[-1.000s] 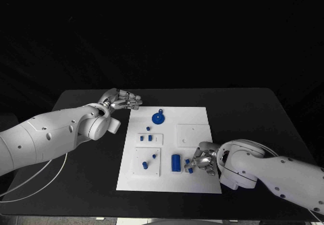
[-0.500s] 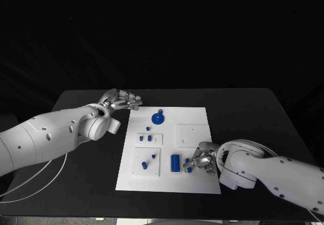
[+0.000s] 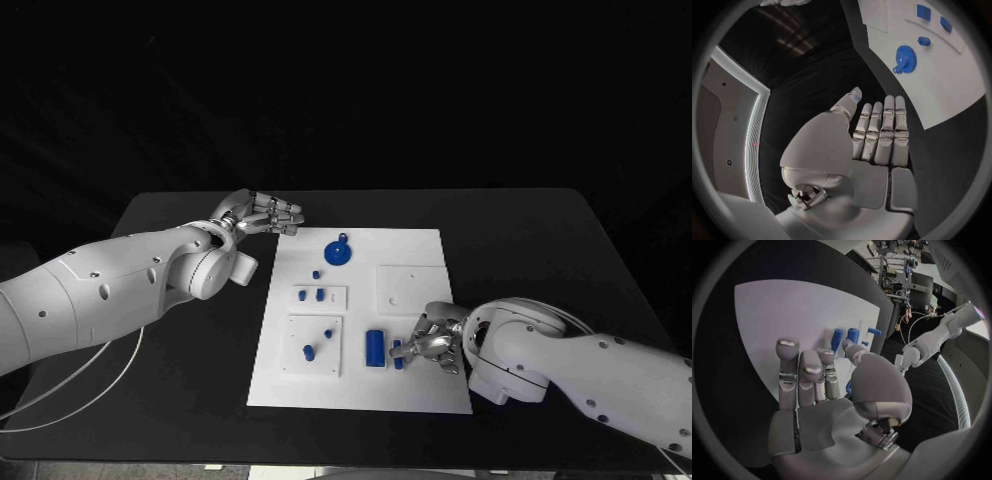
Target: Assemble the parts on the task board
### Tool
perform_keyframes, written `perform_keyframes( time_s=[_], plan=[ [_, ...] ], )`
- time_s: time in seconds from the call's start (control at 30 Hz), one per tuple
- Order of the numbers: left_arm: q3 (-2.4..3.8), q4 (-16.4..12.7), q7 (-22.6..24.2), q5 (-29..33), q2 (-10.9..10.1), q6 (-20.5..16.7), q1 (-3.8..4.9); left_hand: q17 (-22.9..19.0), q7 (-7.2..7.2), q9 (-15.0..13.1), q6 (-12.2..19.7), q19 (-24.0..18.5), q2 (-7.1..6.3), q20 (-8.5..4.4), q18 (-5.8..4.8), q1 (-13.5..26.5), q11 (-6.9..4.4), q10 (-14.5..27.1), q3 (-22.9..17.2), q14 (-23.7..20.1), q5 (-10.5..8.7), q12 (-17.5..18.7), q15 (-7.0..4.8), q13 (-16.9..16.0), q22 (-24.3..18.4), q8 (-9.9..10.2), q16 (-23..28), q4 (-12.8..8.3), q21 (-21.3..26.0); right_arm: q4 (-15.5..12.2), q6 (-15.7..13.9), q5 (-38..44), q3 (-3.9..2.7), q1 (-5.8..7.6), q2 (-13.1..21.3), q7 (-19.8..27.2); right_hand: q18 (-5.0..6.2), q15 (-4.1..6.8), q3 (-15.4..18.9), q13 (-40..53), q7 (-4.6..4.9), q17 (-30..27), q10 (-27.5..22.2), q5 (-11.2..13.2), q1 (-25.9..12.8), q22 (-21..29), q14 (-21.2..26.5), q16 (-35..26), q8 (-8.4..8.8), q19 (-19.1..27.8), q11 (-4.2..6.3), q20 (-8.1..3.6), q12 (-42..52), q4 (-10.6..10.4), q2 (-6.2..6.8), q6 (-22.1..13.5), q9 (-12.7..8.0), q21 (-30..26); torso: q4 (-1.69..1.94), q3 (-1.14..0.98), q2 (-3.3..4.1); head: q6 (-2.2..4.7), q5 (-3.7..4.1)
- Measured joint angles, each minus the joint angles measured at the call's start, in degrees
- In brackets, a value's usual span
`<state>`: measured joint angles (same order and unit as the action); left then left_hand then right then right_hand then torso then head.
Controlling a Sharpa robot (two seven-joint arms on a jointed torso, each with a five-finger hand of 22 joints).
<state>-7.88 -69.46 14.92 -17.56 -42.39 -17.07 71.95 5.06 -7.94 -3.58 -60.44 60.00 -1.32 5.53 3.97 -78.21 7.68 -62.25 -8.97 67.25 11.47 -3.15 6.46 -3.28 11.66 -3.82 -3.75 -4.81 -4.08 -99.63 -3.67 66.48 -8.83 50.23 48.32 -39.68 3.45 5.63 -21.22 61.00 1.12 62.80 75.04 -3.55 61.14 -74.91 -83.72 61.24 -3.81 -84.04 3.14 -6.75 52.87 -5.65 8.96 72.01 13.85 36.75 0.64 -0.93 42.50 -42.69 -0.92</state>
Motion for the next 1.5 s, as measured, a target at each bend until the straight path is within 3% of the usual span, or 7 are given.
perform_keyframes(
  time_s=[0.27,0.5,0.63,0.8,0.97,1.23,1.5],
  plan=[
    [0.00,0.01,-0.03,0.00,0.00,0.01,0.00,-0.01,0.00,0.00,0.00,0.00,0.00,0.00,0.00,0.00,0.00,0.00,0.00,0.00,0.00,0.00,0.00,0.00,0.00,0.00,0.00,0.00,0.00,-0.15,-0.29,-0.30,0.00,-0.01,0.27,0.49,0.00,0.00,-0.34,-0.12,0.00,-0.05,-0.09,0.00,0.21,0.00,0.00,-0.06,0.00,0.00,-0.09,0.00,0.00,0.23,-0.15,0.00,-0.06,-0.06,0.00,-0.01,0.01,-0.05,-0.13],
    [-0.01,0.01,-0.05,0.00,-0.04,0.03,0.00,-0.01,0.00,0.00,-0.01,0.00,0.00,0.00,0.00,0.00,0.00,0.00,0.00,0.00,0.00,0.00,0.00,0.00,0.01,0.00,0.00,0.00,0.00,-0.34,-0.16,-1.07,-0.03,0.00,0.92,1.55,0.00,0.00,0.20,-0.26,0.00,-0.13,-0.09,0.00,1.17,0.00,0.00,-0.29,0.01,0.00,-0.08,0.00,0.01,2.75,-0.22,0.00,-0.16,-0.38,-0.01,-0.01,0.01,-0.06,-0.14],
    [-0.01,0.00,-0.09,0.00,-0.11,0.04,0.00,-0.01,0.00,0.00,0.00,0.00,0.00,0.00,0.00,0.00,0.00,0.00,0.00,0.00,0.00,0.00,0.00,0.00,0.01,0.00,0.00,0.00,0.00,-0.44,0.34,-1.59,-0.04,0.00,1.39,2.27,0.00,0.00,3.32,-0.46,0.21,-0.13,-0.31,-1.08,1.66,0.00,0.00,-0.29,0.01,0.00,-0.28,0.00,-0.32,2.69,0.27,-0.21,-0.23,-0.76,-0.01,-0.03,0.01,-0.02,-0.14],
    [-0.02,-0.01,-0.13,0.00,-0.17,0.04,0.00,-0.01,-0.01,0.00,-0.01,0.00,0.00,0.00,0.00,0.00,0.00,0.00,0.00,0.00,0.00,0.00,0.00,0.00,0.01,0.00,0.00,0.00,0.00,-0.60,1.64,-2.21,-0.05,-0.11,1.91,3.01,0.00,0.00,10.26,-0.79,0.39,-0.16,-0.51,-2.35,3.23,0.00,0.00,-0.57,0.01,0.00,-0.49,0.00,-0.32,0.77,0.79,-0.40,-0.23,-0.83,-0.02,-0.04,0.01,0.02,-0.10],
    [-0.03,-0.03,-0.15,0.00,-0.20,0.05,0.00,-0.02,-0.01,0.00,-0.01,0.00,0.00,0.00,0.00,0.00,0.00,0.00,0.00,0.00,0.00,0.00,0.00,0.00,0.01,0.00,0.00,0.00,0.00,-0.74,2.98,-2.72,-0.05,-0.33,2.20,3.55,0.00,0.00,12.29,-0.89,0.52,0.00,-0.51,-2.44,3.82,0.00,0.00,-0.57,0.01,0.00,-0.49,0.00,-0.32,-0.69,0.62,-0.53,-0.23,-1.00,-0.03,-0.04,0.01,0.03,-0.03],
    [-0.04,-0.05,-0.18,0.00,-0.23,0.07,0.00,-0.02,-0.01,0.00,-0.01,0.00,0.00,0.00,0.00,0.00,0.00,0.00,0.00,0.00,0.00,0.00,0.00,0.00,0.01,0.00,0.00,0.00,0.00,-0.52,4.30,-2.91,-0.05,-0.43,2.35,3.75,0.00,0.00,12.08,-0.89,0.56,0.20,-0.51,-1.76,5.55,0.01,0.00,-0.57,0.02,0.00,-0.49,0.00,-0.32,0.63,-0.22,-0.56,-0.14,-1.00,-0.01,-0.02,0.01,-0.04,0.09],
    [-0.06,-0.06,-0.20,0.00,-0.25,0.08,0.00,-0.02,-0.02,0.00,-0.02,0.00,0.00,0.00,0.00,0.00,0.00,0.00,0.00,0.00,0.00,0.00,0.00,0.00,0.01,0.00,0.00,0.00,0.00,-0.16,4.69,-2.76,-0.05,-0.47,2.19,3.67,0.00,0.00,5.80,-0.83,0.40,0.42,-0.51,0.44,6.14,0.01,0.00,-0.56,0.02,0.00,-0.48,0.00,-0.32,2.86,-0.81,-0.41,-0.50,-0.91,0.02,0.01,0.01,-0.07,0.14]
  ],
)
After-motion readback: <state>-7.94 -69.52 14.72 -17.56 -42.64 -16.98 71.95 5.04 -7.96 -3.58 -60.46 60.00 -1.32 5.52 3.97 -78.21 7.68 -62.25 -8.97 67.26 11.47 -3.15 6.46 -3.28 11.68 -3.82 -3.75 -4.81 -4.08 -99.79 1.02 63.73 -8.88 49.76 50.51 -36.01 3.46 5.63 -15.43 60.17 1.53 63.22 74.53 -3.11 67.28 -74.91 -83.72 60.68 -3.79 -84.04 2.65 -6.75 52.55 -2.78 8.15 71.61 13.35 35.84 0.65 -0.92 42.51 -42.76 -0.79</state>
